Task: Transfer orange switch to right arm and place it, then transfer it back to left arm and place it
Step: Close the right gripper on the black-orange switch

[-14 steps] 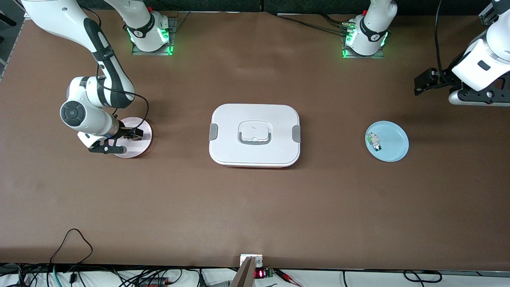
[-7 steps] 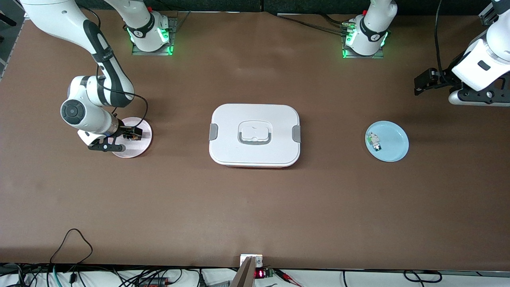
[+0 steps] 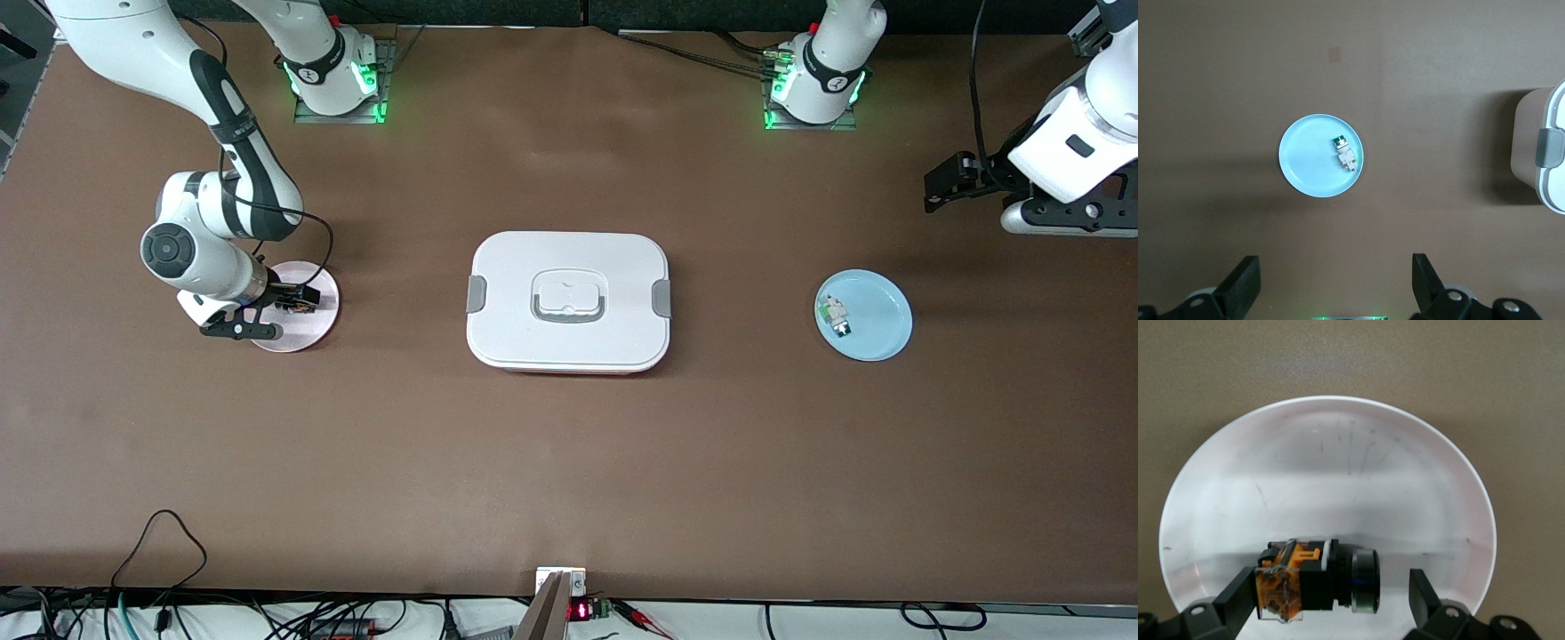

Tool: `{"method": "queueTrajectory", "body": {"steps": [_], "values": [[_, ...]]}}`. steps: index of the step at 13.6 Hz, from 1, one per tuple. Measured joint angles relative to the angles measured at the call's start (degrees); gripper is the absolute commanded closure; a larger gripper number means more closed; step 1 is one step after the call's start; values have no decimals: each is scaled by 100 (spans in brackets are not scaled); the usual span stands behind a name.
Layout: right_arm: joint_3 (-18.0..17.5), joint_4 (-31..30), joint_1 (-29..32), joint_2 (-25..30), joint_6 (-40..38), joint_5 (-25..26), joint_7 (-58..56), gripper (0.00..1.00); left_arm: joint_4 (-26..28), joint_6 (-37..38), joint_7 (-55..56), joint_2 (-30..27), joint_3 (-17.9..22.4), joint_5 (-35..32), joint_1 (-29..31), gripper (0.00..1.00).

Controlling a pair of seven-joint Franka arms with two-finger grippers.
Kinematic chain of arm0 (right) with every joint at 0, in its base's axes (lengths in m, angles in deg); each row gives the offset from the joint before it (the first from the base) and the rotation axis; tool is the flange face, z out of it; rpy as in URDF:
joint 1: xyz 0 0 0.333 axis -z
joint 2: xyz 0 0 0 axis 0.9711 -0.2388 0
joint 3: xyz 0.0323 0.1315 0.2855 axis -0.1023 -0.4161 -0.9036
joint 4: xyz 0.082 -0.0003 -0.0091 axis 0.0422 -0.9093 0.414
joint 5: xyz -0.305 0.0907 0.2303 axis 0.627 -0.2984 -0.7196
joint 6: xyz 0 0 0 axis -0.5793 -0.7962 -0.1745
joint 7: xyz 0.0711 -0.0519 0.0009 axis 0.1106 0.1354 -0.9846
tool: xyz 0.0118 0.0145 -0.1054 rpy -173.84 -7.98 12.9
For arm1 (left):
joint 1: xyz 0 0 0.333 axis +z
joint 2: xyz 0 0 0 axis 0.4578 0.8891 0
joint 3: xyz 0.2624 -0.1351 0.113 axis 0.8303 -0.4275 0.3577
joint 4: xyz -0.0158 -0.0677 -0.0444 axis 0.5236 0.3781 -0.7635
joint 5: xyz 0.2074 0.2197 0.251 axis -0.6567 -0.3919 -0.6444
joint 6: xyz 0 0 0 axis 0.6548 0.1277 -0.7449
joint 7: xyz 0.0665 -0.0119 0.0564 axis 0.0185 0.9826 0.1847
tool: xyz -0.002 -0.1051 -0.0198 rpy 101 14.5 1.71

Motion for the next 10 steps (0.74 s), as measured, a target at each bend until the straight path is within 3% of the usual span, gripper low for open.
{"method": "queueTrajectory", "body": {"steps": [10], "values": [[-20,0,-23,-44,97,0,6,0,0,3,0,0,2,0,0,0]]}}
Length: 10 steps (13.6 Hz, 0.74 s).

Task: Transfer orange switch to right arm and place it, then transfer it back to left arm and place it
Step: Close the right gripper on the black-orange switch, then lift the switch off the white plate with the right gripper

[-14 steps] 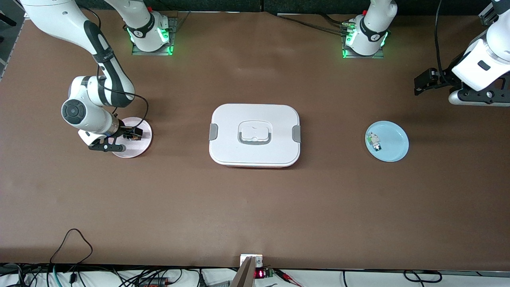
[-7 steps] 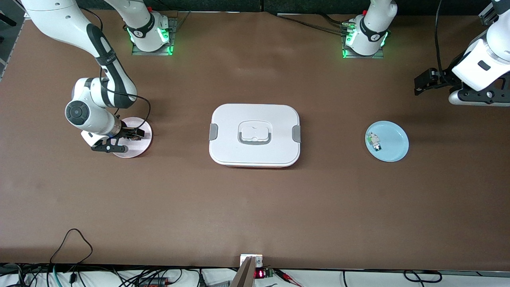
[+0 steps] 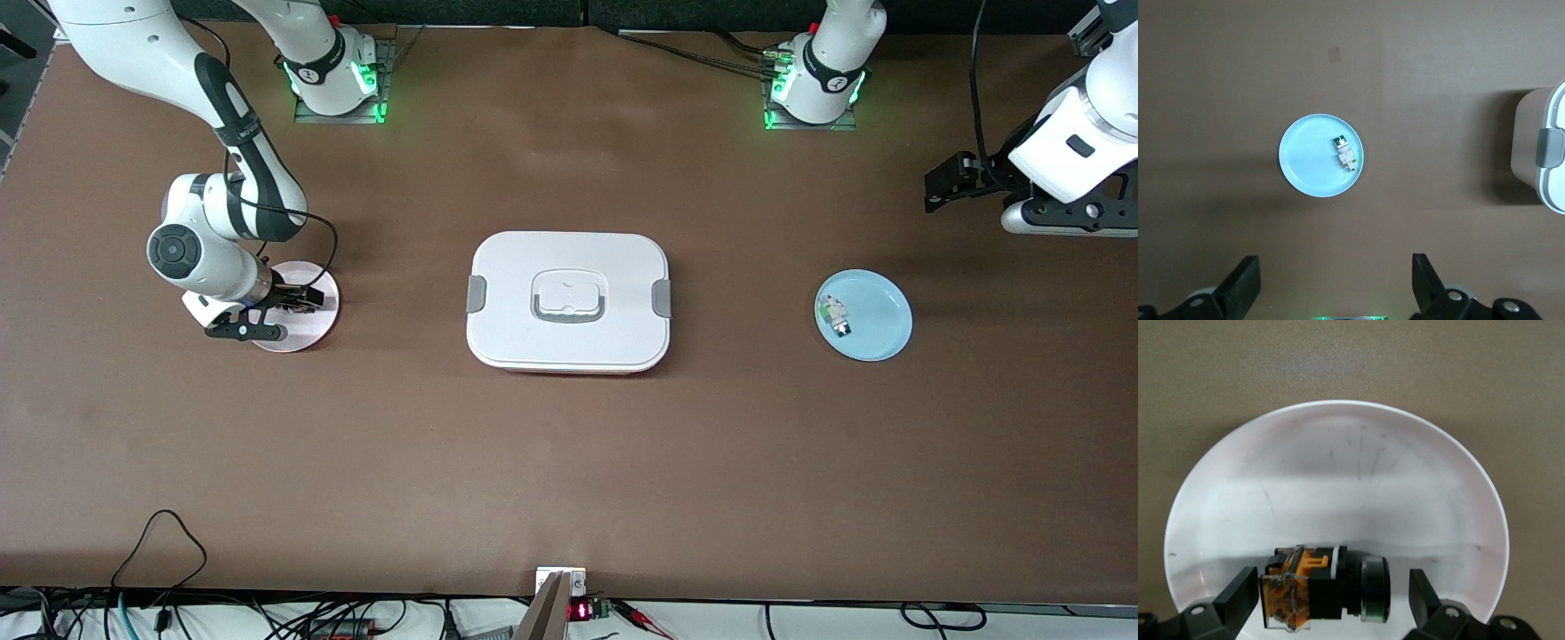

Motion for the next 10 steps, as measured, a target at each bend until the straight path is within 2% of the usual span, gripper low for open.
{"method": "queueTrajectory", "body": {"steps": [2,4,6,10], "values": [[-3,0,-29,-25,14,0,0,1,0,0,0,0,0,0,0,0],[-9,0,-62,-39,18,0,0,23,0,0,0,0,0,0,0,0],[-9,0,-73,-40,18,0,-6,49,0,0,0,0,0,0,0,0],[-9,1,-75,-33,19,5,-229,62,0,0,0,0,0,0,0,0]]}}
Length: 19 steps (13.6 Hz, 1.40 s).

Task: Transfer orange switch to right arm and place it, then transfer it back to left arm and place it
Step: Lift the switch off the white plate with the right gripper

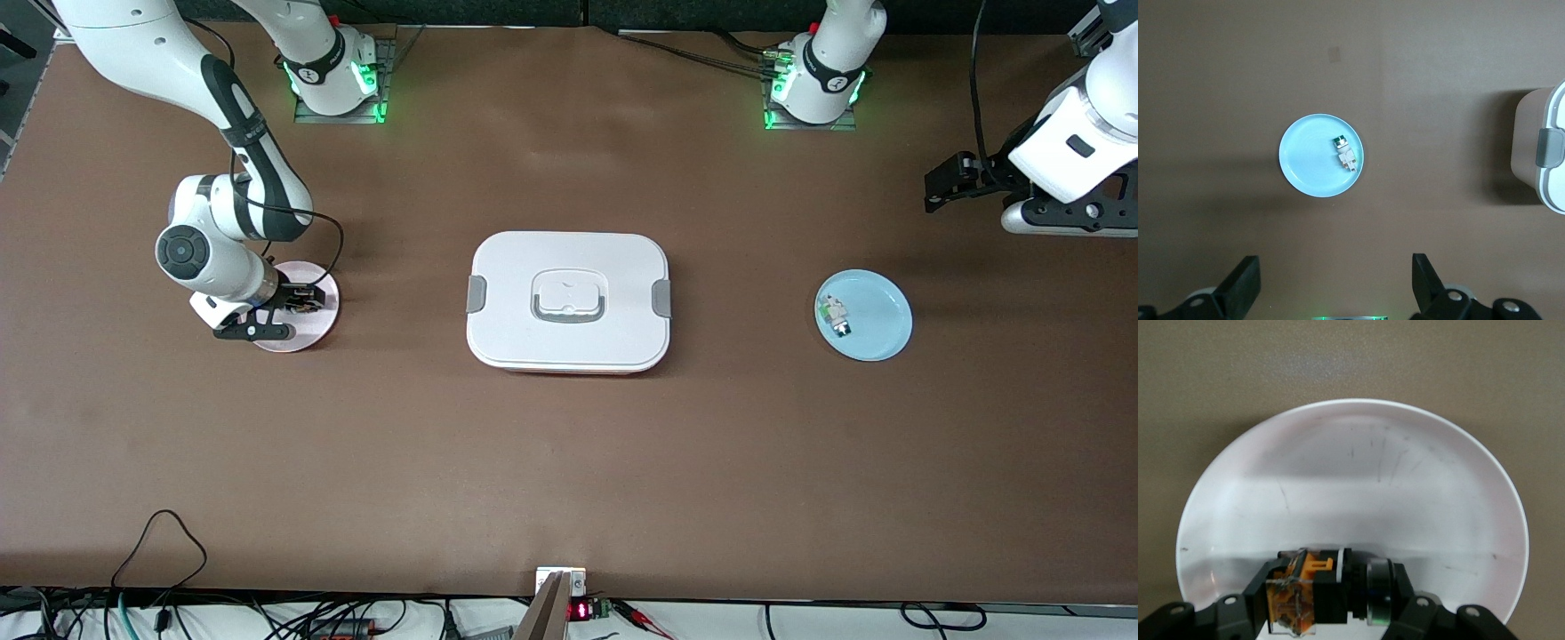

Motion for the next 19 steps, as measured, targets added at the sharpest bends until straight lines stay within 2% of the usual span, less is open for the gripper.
{"method": "queueTrajectory", "body": {"steps": [3,9,15,19], "values": [[-41,23,0,91,-118,0,-209,65,0,0,0,0,0,0,0,0],[-287,440,-26,866,-1324,-1,-302,66,0,0,0,0,0,0,0,0],[-343,1535,-32,1084,-1872,-30,-1314,67,0,0,0,0,0,0,1,0],[-487,2100,-38,1117,-1930,-670,-1884,68,0,0,0,0,0,0,1,0]]}}
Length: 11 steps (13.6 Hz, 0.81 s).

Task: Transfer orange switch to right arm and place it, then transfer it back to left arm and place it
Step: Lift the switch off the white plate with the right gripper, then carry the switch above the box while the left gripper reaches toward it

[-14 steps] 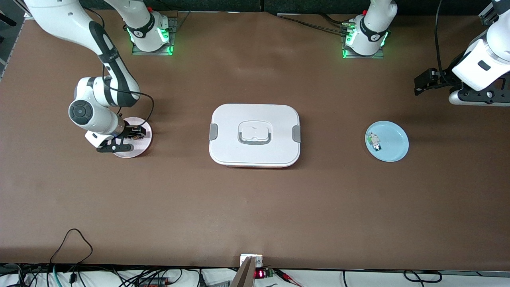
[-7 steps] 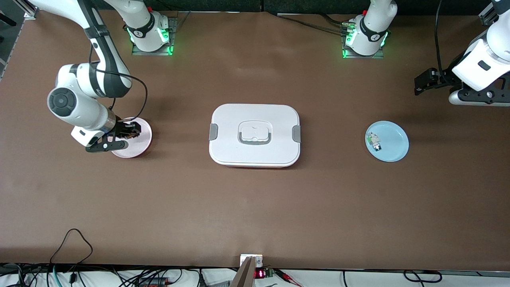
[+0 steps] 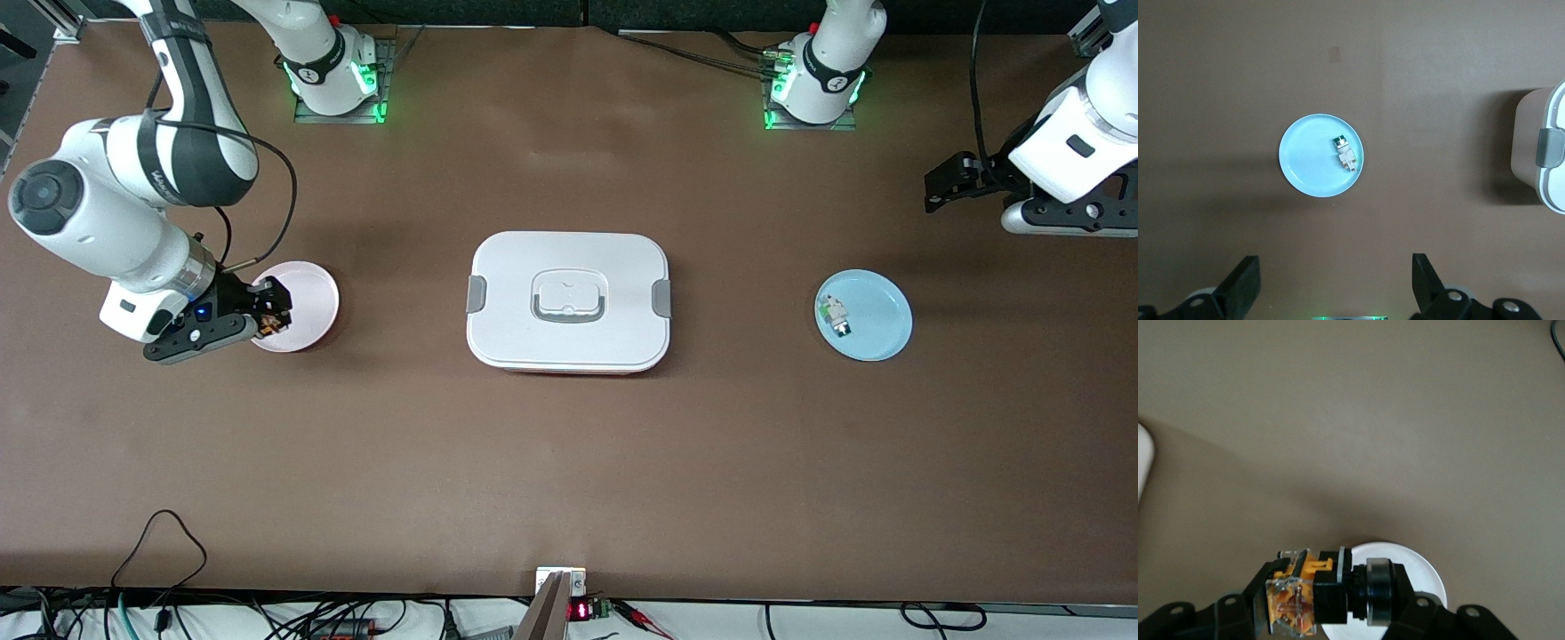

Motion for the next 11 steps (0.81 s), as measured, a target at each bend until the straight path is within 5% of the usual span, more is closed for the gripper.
{"method": "queueTrajectory", "body": {"steps": [5,11], "values": [[-357,720,-31,27,-350,-535,-704,68,0,-3,5,0,-2,106,0,0],[-713,1256,-107,96,-446,-2490,-2888,72,0,-15,6,4,-2,130,0,0]]}}
